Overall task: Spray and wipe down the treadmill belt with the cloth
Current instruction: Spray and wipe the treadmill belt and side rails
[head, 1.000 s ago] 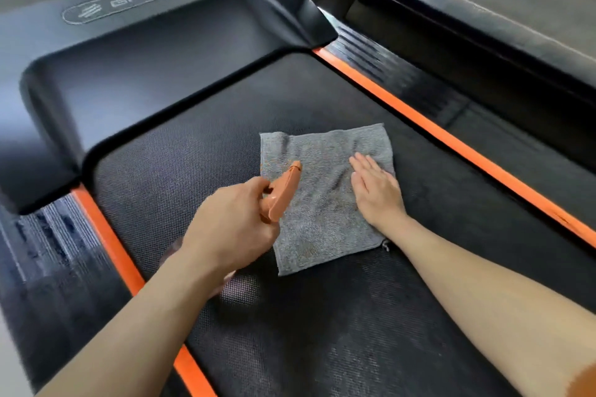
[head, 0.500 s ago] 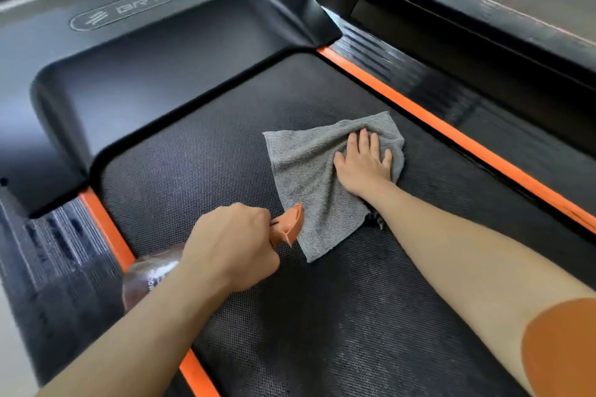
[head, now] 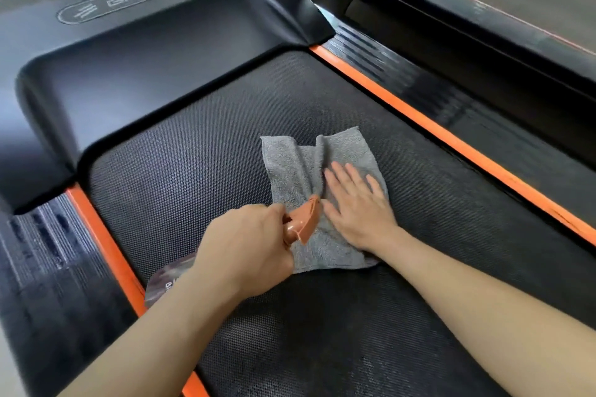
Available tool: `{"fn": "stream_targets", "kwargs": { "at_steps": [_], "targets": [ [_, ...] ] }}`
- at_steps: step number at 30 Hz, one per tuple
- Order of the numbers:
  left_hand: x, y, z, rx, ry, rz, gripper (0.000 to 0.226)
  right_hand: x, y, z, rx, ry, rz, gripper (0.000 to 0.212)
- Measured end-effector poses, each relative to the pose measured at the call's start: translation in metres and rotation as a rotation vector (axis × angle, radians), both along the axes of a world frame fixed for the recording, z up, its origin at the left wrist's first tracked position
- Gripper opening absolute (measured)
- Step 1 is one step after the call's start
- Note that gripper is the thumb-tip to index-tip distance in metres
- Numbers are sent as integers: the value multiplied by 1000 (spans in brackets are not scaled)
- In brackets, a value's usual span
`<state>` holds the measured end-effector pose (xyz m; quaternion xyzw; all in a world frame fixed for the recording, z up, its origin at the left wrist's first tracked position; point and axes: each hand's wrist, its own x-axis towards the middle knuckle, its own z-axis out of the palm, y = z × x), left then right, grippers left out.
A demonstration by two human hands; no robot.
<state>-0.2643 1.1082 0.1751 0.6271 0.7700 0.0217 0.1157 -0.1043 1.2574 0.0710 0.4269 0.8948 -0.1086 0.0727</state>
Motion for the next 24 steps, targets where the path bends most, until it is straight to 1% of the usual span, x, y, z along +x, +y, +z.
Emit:
{"fn": "stream_targets", "kwargs": {
  "at_steps": [2,4,6,8,10,12,15,19,20,22,23,24],
  "targets": [
    [-1,-9,0,-33,44,8,26,23,19,2,32,-27,-143,69],
    [-1,-14,0,-48,95,9,23,42,30,2,36,-63,-318,71],
    [1,-14,1,-44,112,24,20,46,26,4,31,-92,-391,71],
    [4,-14,1,-39,73,32,20,39,17,10,32,-121,-409,72],
    [7,-15,2,-60,25,23,18,27,14,14,32,-108,-375,73],
    [15,-19,4,-88,5,8,18,15,14,10,11,-33,-355,71],
    [26,-20,9,-95,68,-24,21,2,2,0,-1,22,-342,68],
    [28,-17,12,-70,64,-7,23,-13,-46,2,-41,112,-60,62],
    [28,-17,13,-73,59,-13,22,-11,-51,0,-58,118,10,62],
    [29,-19,16,-88,82,-16,21,-1,-40,-1,-35,67,109,61],
    [31,-21,17,-94,95,-18,21,9,-25,-3,9,36,92,62],
    [32,-23,18,-91,103,-22,22,23,-7,-3,38,16,11,62]
  ]
}}
